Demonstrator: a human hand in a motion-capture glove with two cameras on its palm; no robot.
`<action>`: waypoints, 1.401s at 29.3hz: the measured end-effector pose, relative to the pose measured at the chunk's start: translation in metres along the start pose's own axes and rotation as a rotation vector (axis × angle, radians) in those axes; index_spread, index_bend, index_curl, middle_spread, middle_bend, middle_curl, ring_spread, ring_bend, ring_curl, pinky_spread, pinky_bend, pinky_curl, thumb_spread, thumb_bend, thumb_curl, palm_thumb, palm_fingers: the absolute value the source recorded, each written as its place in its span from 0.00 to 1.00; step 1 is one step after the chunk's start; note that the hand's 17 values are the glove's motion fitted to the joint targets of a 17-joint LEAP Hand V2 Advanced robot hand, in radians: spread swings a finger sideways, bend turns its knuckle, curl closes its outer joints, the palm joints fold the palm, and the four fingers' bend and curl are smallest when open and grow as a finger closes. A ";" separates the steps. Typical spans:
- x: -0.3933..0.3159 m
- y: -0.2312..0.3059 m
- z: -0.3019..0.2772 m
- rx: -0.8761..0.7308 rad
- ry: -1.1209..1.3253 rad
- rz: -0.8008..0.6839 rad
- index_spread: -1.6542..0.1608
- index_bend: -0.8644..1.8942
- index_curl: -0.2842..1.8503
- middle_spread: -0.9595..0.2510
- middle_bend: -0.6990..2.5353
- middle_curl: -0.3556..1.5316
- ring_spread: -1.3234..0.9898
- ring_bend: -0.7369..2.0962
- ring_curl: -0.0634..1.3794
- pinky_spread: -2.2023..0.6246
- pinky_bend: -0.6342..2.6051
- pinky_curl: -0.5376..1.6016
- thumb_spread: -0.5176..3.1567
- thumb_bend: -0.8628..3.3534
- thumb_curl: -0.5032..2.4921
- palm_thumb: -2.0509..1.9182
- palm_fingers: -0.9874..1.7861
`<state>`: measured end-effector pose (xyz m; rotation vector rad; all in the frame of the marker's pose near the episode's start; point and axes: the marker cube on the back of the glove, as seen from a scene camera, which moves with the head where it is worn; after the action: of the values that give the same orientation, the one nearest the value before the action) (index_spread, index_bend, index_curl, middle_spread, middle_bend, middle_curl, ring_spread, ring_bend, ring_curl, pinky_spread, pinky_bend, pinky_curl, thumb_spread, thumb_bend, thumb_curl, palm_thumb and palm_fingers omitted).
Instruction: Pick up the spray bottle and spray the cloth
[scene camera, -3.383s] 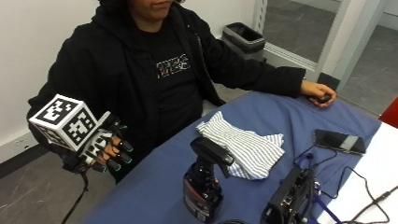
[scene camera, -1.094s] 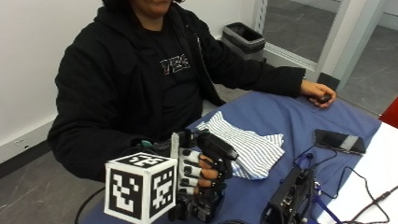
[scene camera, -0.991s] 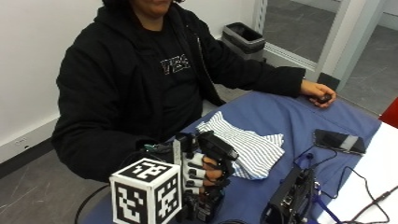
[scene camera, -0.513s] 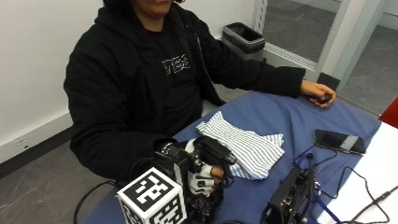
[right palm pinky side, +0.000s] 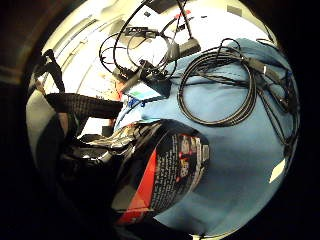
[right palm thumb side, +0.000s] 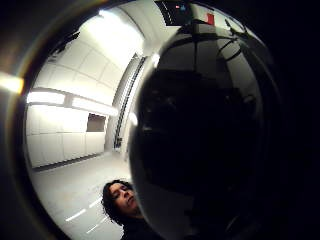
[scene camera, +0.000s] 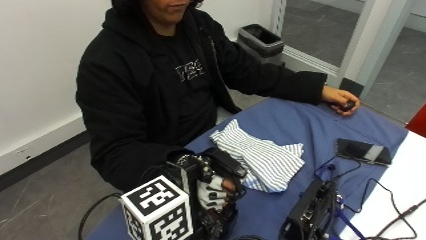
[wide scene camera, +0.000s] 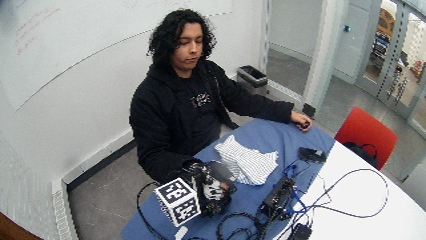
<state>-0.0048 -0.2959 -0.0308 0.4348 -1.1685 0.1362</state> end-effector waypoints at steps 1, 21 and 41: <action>0.000 0.000 0.000 0.001 -0.001 -0.002 0.77 0.43 0.35 0.64 0.41 0.48 0.48 0.51 0.38 0.69 0.32 0.46 0.29 0.20 0.37 0.78 0.84; -0.025 -0.025 0.020 -0.261 -0.045 0.094 0.76 0.44 0.40 0.63 0.42 0.50 0.49 0.52 0.41 0.69 0.34 0.47 0.26 0.20 0.41 0.78 0.82; -0.086 0.026 0.077 -1.194 0.331 0.557 0.76 0.41 0.42 0.64 0.42 0.51 0.49 0.52 0.41 0.69 0.34 0.48 0.27 0.20 0.44 0.78 0.81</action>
<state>-0.1134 -0.2927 -0.0781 -0.9390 -0.8316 -0.0264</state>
